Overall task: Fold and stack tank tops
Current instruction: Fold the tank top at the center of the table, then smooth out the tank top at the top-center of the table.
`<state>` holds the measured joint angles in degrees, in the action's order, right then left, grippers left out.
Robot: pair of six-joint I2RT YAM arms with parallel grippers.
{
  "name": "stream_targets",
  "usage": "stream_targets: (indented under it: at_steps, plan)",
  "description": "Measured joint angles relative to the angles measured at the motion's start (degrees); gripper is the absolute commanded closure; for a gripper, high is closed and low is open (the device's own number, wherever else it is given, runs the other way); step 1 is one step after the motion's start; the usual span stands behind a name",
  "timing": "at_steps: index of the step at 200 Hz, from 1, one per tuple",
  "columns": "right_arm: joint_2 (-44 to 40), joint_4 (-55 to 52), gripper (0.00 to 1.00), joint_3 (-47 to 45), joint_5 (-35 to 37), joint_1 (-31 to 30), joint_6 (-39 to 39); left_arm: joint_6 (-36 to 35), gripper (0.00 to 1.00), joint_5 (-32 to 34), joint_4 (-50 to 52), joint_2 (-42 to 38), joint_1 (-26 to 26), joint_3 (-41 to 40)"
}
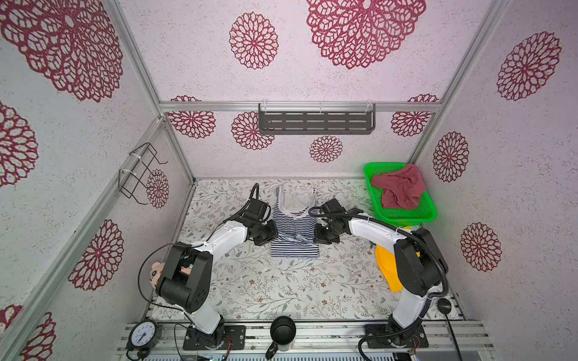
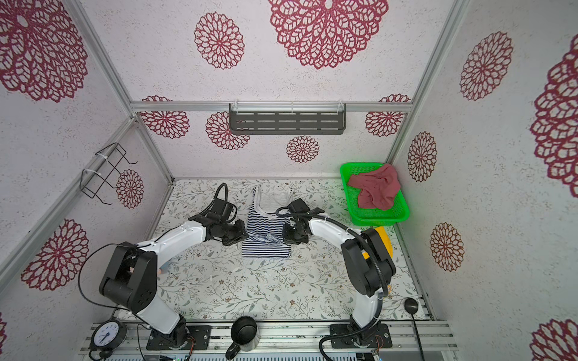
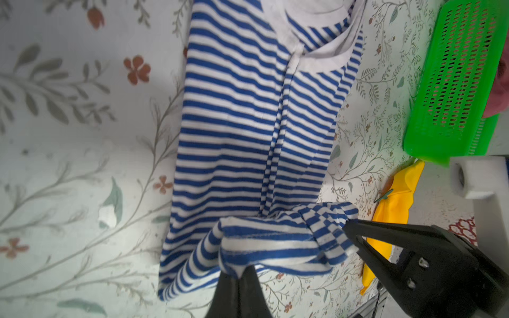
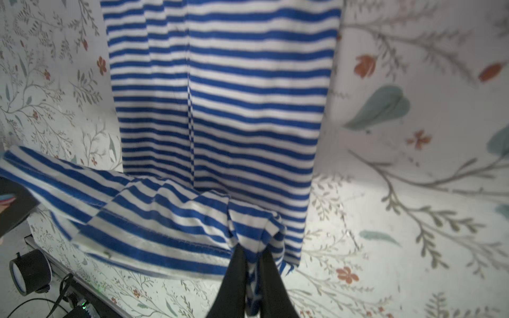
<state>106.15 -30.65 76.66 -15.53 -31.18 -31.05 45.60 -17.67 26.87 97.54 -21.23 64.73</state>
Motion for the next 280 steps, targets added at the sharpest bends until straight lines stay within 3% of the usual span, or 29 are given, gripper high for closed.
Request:
stream_targets:
  at_steps: [44,56,67,76,84,96,105,117,148,185,198,214,245,263,280]
  plan:
    - [9.3,-2.7,0.86,12.2,-1.4,3.7,4.2,-2.6,1.00,-2.2,0.0,8.3,2.9,9.2]
    - [11.7,-3.5,0.81,15.2,-1.7,4.5,4.8,-3.0,1.00,-2.7,0.0,10.3,3.3,11.3]
    - [13.9,-4.2,0.67,18.0,-1.8,5.0,5.6,-3.3,0.99,-3.1,0.0,12.0,3.7,13.0]
    - [15.4,-4.6,0.64,19.8,-1.9,5.4,6.3,-3.4,0.98,-3.5,0.0,13.2,4.1,14.2]
    - [16.3,-5.0,0.54,21.0,-1.9,5.7,6.8,-3.5,0.87,-3.8,0.0,14.3,4.5,15.0]
    - [17.5,-5.6,0.45,22.7,-2.0,6.3,7.1,-3.8,0.50,-4.3,0.0,16.2,5.1,16.7]
    - [18.0,-5.7,0.42,24.1,-2.0,6.7,7.7,-3.8,0.30,-4.5,-0.2,17.6,5.6,18.0]
    - [18.1,-5.5,0.40,25.2,-1.9,7.3,8.0,-3.8,0.20,-4.7,-1.3,18.7,6.5,18.7]
    - [16.1,-1.7,0.42,24.5,-1.1,8.2,9.3,-3.7,0.20,-5.0,-2.5,18.8,8.6,20.0]
    - [11.4,1.8,0.54,17.7,-1.3,8.3,13.1,-4.2,0.44,-5.4,-4.2,18.9,9.5,21.0]
    - [11.1,2.3,0.56,16.6,-1.4,7.9,14.1,-4.6,0.44,-5.6,-4.5,19.8,9.3,21.6]
    - [11.3,2.5,0.51,16.0,-1.2,7.2,14.7,-4.9,0.38,-5.6,-4.8,21.7,9.0,22.2]
    - [11.6,3.0,0.24,16.0,0.9,4.7,16.3,-5.8,0.34,-4.5,-4.1,25.1,8.2,22.4]
    - [11.8,3.5,0.24,15.9,2.1,3.7,17.4,-6.4,0.35,-3.8,-3.1,25.7,7.8,22.2]
    - [12.2,4.5,0.32,15.9,2.5,3.5,18.0,-6.8,0.43,-3.7,-2.8,25.7,7.6,22.2]
